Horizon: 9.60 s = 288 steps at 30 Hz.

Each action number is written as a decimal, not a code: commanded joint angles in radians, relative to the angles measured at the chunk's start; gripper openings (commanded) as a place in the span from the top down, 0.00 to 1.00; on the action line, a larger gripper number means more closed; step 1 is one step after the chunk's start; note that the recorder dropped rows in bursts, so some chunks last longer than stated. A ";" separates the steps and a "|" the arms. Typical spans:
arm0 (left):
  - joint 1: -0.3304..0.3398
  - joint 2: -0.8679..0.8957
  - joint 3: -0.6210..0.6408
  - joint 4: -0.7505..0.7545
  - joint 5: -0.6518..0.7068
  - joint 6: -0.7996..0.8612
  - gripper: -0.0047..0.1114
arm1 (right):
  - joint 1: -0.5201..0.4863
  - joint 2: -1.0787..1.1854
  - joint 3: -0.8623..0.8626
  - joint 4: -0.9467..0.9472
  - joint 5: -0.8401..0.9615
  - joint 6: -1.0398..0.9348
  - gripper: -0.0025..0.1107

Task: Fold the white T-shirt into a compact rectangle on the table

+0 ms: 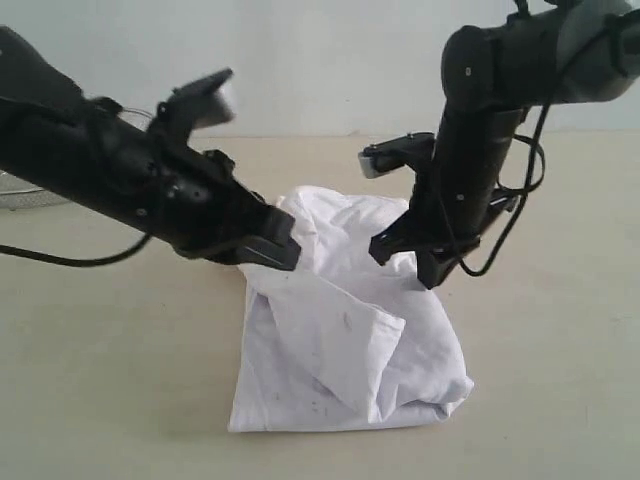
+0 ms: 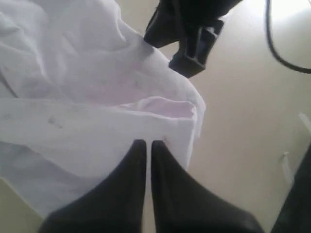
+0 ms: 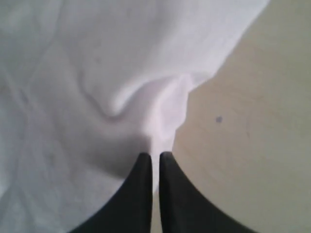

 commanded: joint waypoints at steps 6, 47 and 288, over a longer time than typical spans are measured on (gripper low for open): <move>-0.093 0.115 -0.083 -0.040 -0.123 0.008 0.92 | -0.125 -0.084 0.279 0.094 -0.236 0.019 0.98; -0.315 -0.018 -0.002 1.016 0.006 -1.034 0.92 | -0.006 -0.306 0.397 0.385 -0.320 -0.220 0.98; 0.390 0.458 -0.166 -0.474 -0.032 0.412 0.92 | 0.163 -0.129 0.348 0.382 -0.338 -0.217 0.98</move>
